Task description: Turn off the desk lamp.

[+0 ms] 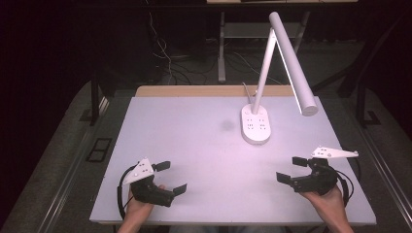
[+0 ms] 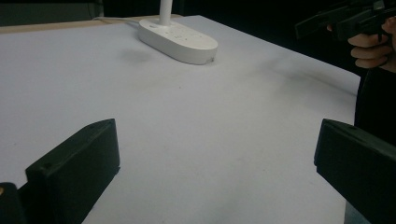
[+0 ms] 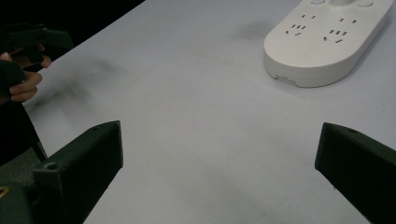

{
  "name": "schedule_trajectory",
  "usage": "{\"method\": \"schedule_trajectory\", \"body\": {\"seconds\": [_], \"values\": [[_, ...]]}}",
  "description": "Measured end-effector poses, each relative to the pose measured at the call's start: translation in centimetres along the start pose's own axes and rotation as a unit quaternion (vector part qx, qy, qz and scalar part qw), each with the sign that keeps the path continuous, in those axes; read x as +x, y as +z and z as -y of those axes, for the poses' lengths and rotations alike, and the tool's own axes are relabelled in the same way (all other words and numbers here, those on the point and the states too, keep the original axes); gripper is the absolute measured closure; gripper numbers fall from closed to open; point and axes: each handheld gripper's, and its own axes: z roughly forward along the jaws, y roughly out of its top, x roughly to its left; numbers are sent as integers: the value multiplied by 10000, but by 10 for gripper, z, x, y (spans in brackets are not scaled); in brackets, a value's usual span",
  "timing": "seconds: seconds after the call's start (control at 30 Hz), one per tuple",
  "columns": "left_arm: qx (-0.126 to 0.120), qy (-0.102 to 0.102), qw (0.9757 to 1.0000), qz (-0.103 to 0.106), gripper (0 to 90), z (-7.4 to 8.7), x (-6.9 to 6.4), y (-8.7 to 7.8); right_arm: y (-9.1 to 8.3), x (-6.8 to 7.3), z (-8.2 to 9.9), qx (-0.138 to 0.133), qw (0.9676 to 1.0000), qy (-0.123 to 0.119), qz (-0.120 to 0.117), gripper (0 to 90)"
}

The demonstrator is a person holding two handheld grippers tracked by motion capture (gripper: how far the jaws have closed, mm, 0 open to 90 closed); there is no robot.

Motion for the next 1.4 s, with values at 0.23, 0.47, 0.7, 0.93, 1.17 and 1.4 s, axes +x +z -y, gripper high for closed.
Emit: {"method": "schedule_trajectory", "body": {"seconds": [0.23,0.47,0.7,0.93,1.17,1.4], "values": [[-5,-1,10000,-14,0,0,0,-1,-2,-4,-9,96,9999,-61,39,9],[-5,-16,10000,-29,0,0,0,-1,-2,-13,-18,100,9999,-52,62,9],[3,-14,10000,-33,0,0,0,-1,5,-21,-27,167,9998,13,82,9],[-7,-16,10000,-44,0,0,1,-2,15,-27,-40,285,9996,-18,77,9],[-17,-14,10000,-45,0,0,1,-2,19,-33,-54,351,9993,-75,104,9],[-20,-25,10000,-51,0,1,1,-2,20,-37,-67,405,9990,-89,150,9]]}}
